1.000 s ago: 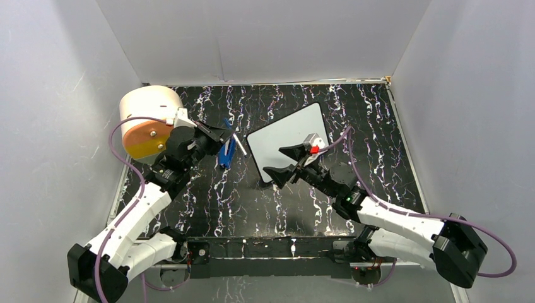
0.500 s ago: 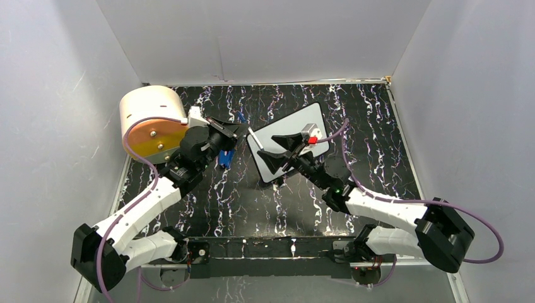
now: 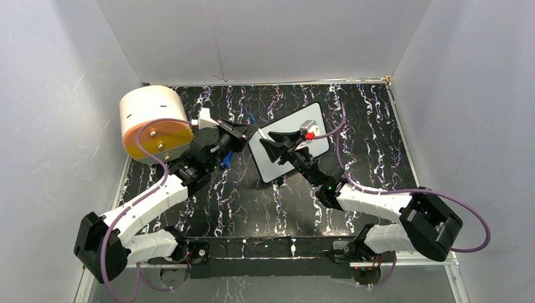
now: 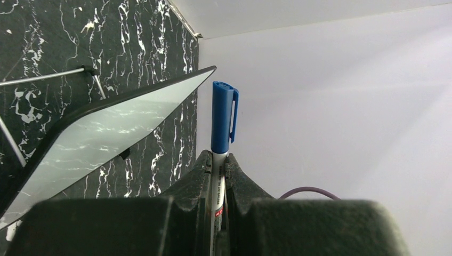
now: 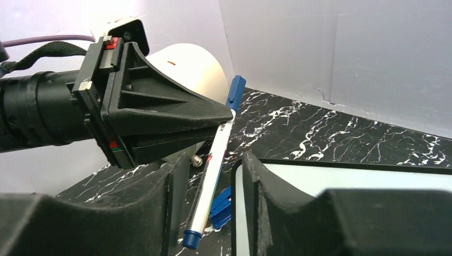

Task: Write a sentence on the whiteboard
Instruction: Open the whiteboard marker at the center of the board.

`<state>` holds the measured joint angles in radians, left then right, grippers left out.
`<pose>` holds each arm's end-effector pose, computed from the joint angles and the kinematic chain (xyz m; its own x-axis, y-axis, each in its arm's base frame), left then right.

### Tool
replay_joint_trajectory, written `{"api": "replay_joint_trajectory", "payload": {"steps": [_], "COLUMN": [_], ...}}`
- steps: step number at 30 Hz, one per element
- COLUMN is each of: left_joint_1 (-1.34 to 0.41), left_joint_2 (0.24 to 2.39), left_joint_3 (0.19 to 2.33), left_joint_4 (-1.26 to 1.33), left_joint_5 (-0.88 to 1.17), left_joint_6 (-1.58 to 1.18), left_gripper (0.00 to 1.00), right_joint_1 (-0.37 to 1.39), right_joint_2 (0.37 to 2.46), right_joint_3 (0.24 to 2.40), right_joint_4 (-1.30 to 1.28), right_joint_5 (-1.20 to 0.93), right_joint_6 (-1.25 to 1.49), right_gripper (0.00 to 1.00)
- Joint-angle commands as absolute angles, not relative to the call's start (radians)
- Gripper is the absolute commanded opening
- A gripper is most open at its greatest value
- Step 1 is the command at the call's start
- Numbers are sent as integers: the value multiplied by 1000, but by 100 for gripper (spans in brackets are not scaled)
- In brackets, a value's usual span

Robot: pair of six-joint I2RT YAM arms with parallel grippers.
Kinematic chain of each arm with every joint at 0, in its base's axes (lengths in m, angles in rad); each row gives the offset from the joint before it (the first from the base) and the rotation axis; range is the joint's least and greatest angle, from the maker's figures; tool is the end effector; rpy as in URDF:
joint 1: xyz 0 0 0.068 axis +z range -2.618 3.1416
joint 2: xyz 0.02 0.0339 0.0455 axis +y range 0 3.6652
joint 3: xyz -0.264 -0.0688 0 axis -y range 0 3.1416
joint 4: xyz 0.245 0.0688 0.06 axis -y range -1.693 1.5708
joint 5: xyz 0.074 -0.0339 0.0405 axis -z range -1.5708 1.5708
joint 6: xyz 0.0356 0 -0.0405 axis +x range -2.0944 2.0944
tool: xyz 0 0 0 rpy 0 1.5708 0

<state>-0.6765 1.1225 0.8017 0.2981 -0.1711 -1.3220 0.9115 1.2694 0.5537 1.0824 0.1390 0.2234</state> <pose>0.2112 -0.1618 0.3286 -0.4736 -0.8445 -0.2499 0.1021 0.2292 -0.9680 0.1680 0.2087 0.2893 0.0583 0.4334 -0.8993 -0.7347 0.6285 0.2553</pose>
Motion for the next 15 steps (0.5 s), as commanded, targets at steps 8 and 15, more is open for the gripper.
{"api": "replay_joint_trajectory", "payload": {"steps": [8,15], "left_joint_1": [-703,-709], "left_joint_2": [1119,1126], "left_joint_3": [808,794], "left_joint_4": [358,358], "left_joint_5": [-208,-197], "left_joint_6": [-1356,-1367], "left_gripper": [0,0], "right_joint_1": [916,917], "right_joint_2": [1306,1303], "right_joint_3": [606,599], "right_joint_4": [1180,1181], "right_joint_5": [183,175], "right_joint_6": [190,192], "right_gripper": [33,10]}}
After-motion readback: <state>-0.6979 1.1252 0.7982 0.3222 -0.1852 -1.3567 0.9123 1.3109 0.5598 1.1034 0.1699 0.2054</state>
